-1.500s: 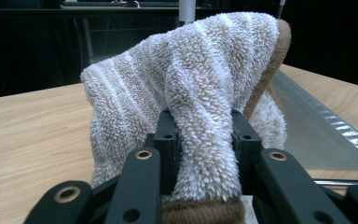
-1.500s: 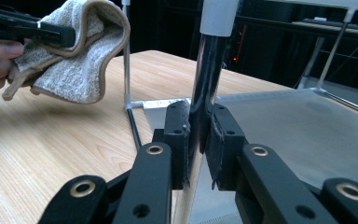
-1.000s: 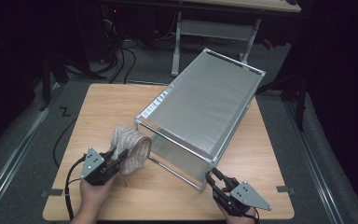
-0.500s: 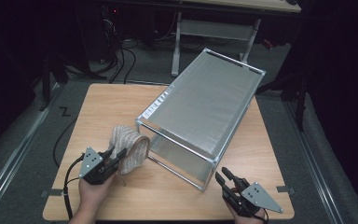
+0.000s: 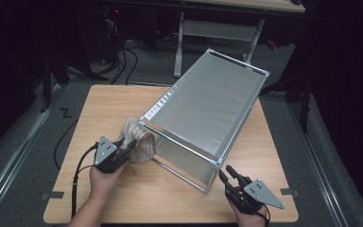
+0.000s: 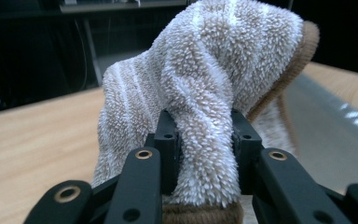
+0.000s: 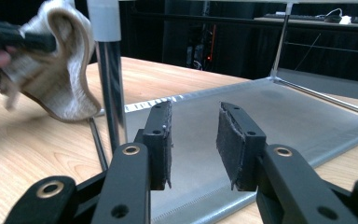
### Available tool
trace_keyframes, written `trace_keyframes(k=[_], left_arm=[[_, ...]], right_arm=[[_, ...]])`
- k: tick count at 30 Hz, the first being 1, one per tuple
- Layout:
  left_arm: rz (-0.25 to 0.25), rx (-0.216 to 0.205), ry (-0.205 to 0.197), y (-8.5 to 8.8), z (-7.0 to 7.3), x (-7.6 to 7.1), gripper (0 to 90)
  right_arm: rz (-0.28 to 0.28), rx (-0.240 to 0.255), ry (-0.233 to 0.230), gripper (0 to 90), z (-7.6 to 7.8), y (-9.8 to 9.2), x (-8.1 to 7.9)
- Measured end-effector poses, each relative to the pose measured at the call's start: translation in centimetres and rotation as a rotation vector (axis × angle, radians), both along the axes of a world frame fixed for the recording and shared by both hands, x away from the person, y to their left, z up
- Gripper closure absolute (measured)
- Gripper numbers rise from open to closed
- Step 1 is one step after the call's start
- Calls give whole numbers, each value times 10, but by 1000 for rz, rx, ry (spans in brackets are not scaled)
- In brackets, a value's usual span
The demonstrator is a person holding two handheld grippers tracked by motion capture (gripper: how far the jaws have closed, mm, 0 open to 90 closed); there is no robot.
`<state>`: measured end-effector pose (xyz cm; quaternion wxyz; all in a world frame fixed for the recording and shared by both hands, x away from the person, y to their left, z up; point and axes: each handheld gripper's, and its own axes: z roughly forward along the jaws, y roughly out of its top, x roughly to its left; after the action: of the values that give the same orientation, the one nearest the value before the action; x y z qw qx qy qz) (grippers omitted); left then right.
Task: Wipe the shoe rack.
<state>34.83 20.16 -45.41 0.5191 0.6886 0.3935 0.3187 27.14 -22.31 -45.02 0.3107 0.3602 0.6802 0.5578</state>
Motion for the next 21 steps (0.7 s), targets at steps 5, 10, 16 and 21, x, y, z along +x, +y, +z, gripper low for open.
trace_keyframes(k=[5,10,16,21], left_arm=[[-9,47,99,-3,-22,2,702],[-12,136,248,-4,-42,5,701],[-6,137,230,-4,-39,3,701],[0,103,115,-4,-13,-4,701]], right_arm=[[5,9,4,656,0,0,5],[14,17,11,656,-1,2,8],[10,21,5,656,0,2,7],[7,21,6,656,0,0,7]])
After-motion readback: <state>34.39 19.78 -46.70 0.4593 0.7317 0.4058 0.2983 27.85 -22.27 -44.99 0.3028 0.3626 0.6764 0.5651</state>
